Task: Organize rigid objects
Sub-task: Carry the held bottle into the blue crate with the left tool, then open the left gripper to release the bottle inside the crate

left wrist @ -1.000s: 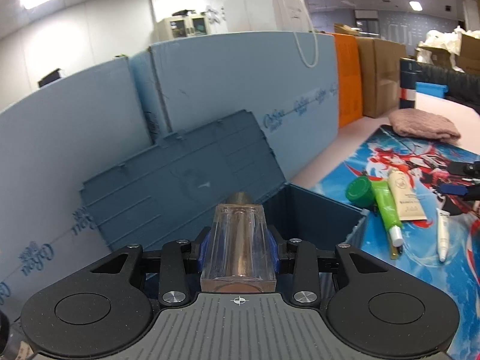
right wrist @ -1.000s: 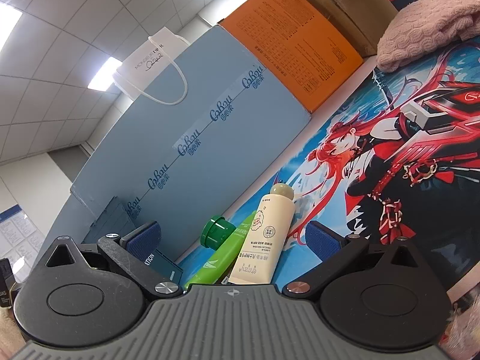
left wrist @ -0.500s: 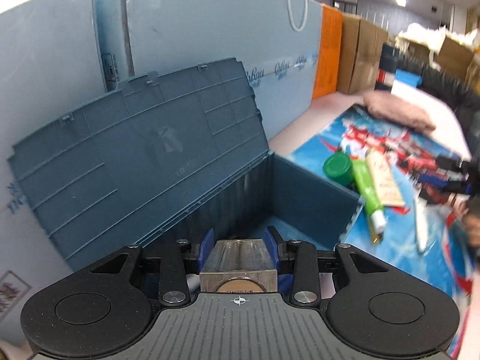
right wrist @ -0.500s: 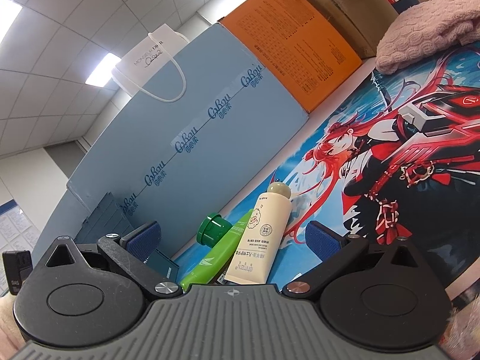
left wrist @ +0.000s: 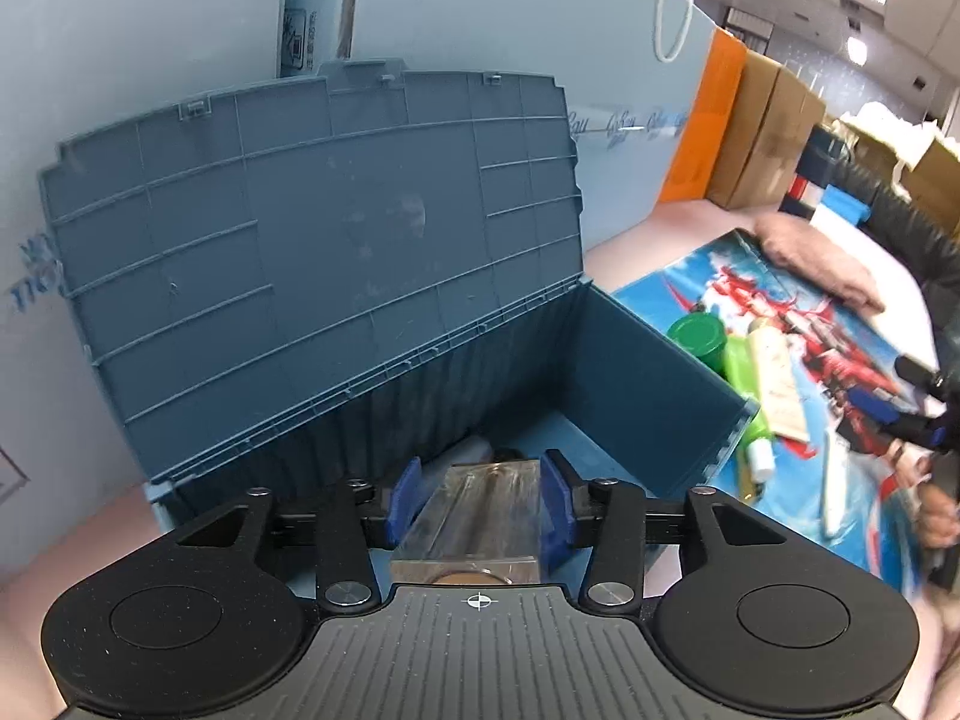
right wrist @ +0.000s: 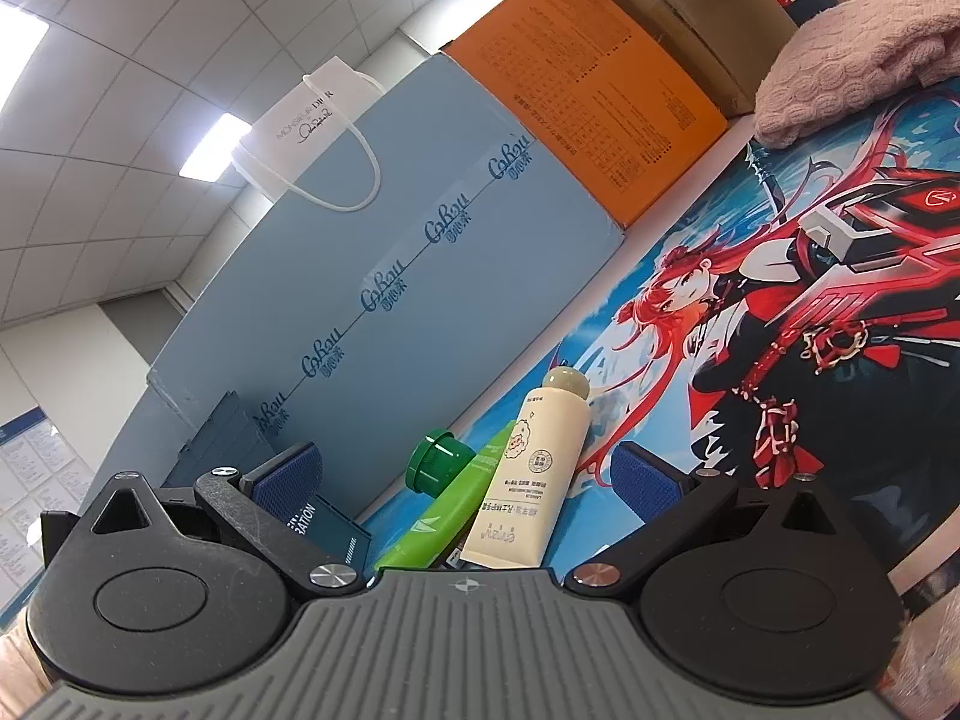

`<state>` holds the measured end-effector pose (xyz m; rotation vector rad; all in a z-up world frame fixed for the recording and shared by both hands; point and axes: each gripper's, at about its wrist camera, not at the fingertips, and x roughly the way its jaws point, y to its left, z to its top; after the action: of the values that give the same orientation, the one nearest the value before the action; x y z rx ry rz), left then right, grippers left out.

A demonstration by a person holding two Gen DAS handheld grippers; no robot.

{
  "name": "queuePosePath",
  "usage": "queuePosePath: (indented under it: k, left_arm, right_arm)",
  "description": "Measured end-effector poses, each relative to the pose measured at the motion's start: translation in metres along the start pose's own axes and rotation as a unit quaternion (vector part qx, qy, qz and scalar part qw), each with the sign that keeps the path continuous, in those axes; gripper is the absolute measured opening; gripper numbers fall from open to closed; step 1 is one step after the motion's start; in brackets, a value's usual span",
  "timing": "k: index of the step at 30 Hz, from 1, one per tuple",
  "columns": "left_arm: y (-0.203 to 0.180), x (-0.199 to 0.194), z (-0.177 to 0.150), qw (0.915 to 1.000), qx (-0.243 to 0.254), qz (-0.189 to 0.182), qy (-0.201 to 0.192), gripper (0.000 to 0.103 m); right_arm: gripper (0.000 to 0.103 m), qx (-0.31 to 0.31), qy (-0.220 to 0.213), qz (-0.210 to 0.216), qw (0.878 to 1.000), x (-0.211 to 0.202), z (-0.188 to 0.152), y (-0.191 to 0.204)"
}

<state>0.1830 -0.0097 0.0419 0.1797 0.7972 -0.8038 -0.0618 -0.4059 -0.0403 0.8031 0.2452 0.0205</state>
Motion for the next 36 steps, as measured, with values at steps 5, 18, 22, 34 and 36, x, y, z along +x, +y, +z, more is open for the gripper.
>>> queuePosePath:
  k: [5, 18, 22, 34, 36]
  left_arm:
    - [0.002, -0.001, -0.003, 0.9999, -0.007, 0.007, -0.008, 0.045]
    - [-0.007, -0.03, -0.01, 0.9969, -0.012, 0.059, -0.051, 0.062]
    - [-0.016, -0.034, -0.012, 0.995, -0.012, 0.07, -0.071, 0.07]
    - [-0.084, -0.052, -0.012, 0.9848, 0.027, 0.061, -0.16, 0.08]
    - [-0.1, -0.059, -0.014, 0.9797, 0.033, 0.063, -0.188, 0.086]
  right_arm:
    - [0.103, -0.002, 0.004, 0.0, 1.0, 0.0, 0.0, 0.001]
    - [0.103, 0.001, 0.013, 0.003, 1.0, 0.004, -0.001, 0.0]
    - [0.103, 0.002, 0.018, 0.01, 1.0, 0.006, -0.001, 0.001]
    - [0.103, 0.015, 0.032, 0.042, 0.999, 0.01, -0.001, -0.002]
    - [0.103, 0.012, 0.033, 0.046, 0.998, 0.011, -0.001, -0.001]
